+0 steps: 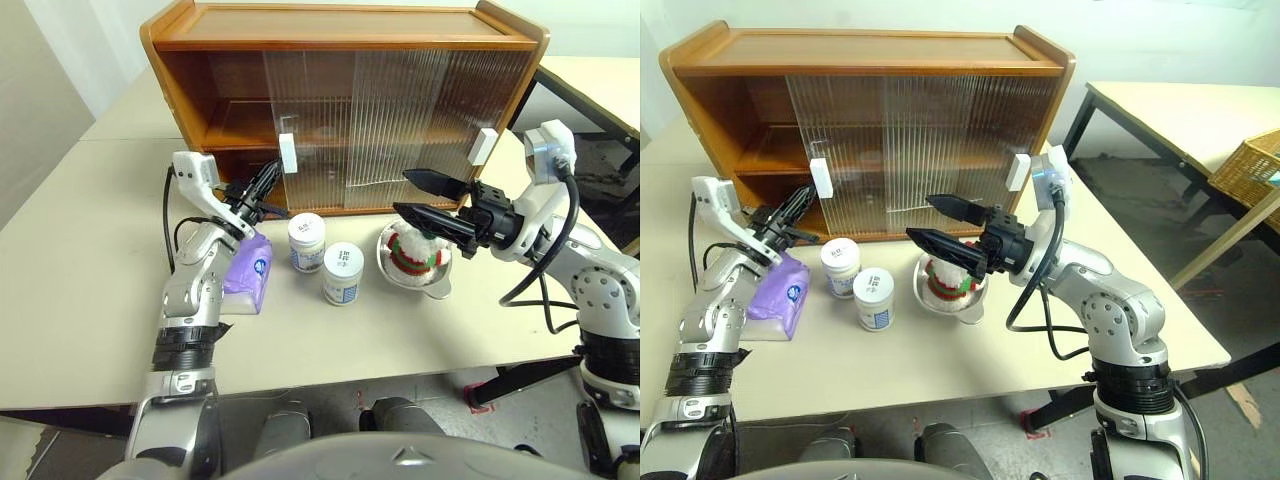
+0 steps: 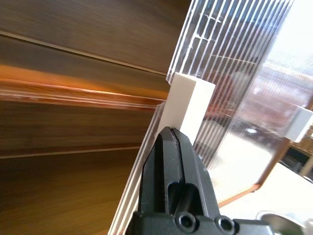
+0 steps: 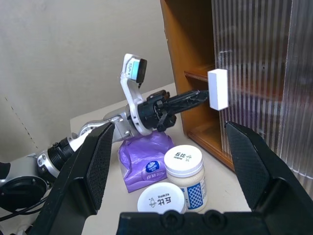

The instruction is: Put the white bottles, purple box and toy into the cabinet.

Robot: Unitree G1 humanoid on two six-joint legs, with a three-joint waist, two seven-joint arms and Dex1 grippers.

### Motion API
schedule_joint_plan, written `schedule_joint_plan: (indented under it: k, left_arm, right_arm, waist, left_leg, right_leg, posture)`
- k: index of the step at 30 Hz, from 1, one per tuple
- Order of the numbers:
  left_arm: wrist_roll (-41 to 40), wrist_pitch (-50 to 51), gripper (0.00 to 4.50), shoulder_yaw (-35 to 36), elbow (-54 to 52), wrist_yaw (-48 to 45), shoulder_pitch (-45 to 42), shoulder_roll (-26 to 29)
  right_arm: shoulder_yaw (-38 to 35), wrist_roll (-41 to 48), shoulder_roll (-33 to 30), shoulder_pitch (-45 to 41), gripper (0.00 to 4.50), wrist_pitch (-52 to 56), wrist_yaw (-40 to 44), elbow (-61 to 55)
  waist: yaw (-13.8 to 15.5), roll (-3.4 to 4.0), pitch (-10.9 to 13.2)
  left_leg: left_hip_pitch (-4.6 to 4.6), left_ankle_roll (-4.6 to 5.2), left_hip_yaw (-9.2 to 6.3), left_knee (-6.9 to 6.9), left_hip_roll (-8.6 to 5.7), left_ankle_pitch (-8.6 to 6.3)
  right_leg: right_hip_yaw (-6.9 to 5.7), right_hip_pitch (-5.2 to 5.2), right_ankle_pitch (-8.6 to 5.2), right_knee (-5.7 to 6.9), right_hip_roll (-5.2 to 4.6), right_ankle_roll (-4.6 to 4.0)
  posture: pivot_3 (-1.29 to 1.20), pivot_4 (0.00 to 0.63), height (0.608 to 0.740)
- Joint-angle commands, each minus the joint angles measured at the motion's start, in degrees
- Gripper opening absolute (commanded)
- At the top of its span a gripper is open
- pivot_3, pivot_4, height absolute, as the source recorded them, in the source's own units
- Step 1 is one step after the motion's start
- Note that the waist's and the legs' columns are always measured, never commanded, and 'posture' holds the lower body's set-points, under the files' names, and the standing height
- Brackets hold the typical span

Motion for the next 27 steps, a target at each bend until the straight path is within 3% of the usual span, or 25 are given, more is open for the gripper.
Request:
schedule_joint_plan:
  k: [1,13,24,27]
  left_arm:
    - [0.38,1.18,0.01,-1.84,0.16,-1.22,-1.65,-0.71]
    - [1.59,0.30,0.01,-4.55,4.98,-3.73,-6.32,-2.42]
    - [-5.26,5.25,0.01,-0.05,-9.94,-3.80,2.95,-0.49]
    - [-5.56,5.24,0.01,2.55,-10.88,-1.40,4.77,0.14]
  right_arm:
    - [-0.57,-0.24,0.22,0.53,4.50,-0.54,-0.44,-1.07]
    - [-0.80,-0.11,0.34,1.59,4.50,-0.85,-1.41,-2.22]
    - [-0.76,0.01,-0.12,1.48,4.50,-0.75,-1.29,-2.01]
    - [-0.44,-0.24,-0.30,1.11,4.50,-0.85,-0.58,-1.24]
  waist:
    - [0.02,0.00,0.00]
    - [-0.79,0.01,0.00]
    - [-1.59,0.05,0.01]
    - [-1.37,0.06,0.00]
  left_leg:
    - [0.00,0.00,0.00,0.03,0.00,0.00]
    - [-0.01,0.03,-0.03,0.07,0.00,0.02]
    - [-0.04,0.05,0.26,0.04,-0.01,0.00]
    - [-0.02,0.04,0.25,0.05,-0.01,0.02]
  right_leg:
    - [0.00,0.01,0.00,0.00,0.00,0.00]
    - [0.09,0.01,0.13,0.00,-0.05,0.21]
    - [0.02,-0.02,0.10,-0.06,0.04,0.25]
    - [0.00,0.02,-0.09,-0.06,0.03,-0.12]
  posture:
    - [-0.15,0.023,0.740]
    - [-0.18,0.023,0.740]
    - [-0.16,0.022,0.740]
    - [-0.15,0.021,0.740]
